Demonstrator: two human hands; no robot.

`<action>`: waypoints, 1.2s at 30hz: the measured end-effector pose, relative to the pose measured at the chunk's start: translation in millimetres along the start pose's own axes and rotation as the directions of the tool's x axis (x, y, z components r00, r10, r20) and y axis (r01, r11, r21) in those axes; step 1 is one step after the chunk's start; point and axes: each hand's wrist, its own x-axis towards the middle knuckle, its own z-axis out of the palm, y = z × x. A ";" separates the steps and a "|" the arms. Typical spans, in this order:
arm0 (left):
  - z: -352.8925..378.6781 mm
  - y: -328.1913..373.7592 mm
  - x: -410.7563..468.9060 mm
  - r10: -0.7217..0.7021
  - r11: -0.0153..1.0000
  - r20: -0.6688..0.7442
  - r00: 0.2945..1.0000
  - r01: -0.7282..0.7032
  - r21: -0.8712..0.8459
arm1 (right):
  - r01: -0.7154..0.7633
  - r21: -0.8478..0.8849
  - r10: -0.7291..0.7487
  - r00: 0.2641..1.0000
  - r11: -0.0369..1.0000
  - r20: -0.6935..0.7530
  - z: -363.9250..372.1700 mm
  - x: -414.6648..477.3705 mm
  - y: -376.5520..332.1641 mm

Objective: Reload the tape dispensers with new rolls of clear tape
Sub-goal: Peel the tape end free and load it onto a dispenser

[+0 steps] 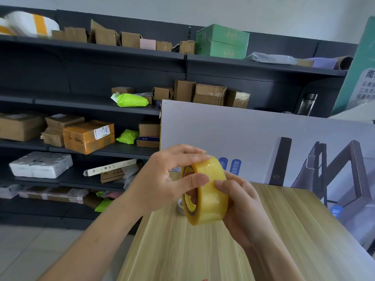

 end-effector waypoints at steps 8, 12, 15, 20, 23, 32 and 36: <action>1.1 -4.5 -0.9 0.182 0.978 -0.024 0.983 -0.178 0.105 | -0.095 0.036 0.098 0.991 0.995 -0.096 3.5 5.3 0.3; -3.3 -4.4 -1.3 0.121 0.991 0.031 0.992 -0.118 -0.069 | -0.144 0.086 0.151 0.984 0.986 -0.090 3.3 7.9 2.0; -1.4 -4.3 -2.7 0.170 0.984 -0.043 0.984 -0.173 -0.051 | -0.184 0.146 0.195 0.979 0.972 -0.064 -2.0 12.7 3.9; 4.7 -2.2 -4.1 0.262 0.965 -0.179 0.948 -0.261 0.031 | -0.183 0.142 0.193 0.980 0.973 -0.054 -7.6 15.4 1.4; 6.3 -2.8 -5.1 0.279 0.960 -0.251 0.927 -0.265 0.091 | -0.182 0.079 0.188 0.980 0.980 -0.063 -9.8 15.6 5.4; 8.4 -3.4 -8.0 0.295 0.955 -0.398 0.869 -0.264 0.132 | -0.050 -0.084 0.061 0.989 0.995 0.132 -8.2 9.4 -1.2; 4.6 -3.3 -8.9 0.244 0.966 -0.353 0.903 -0.258 0.006 | -0.107 -0.040 0.111 0.989 0.993 0.097 -10.4 9.0 0.3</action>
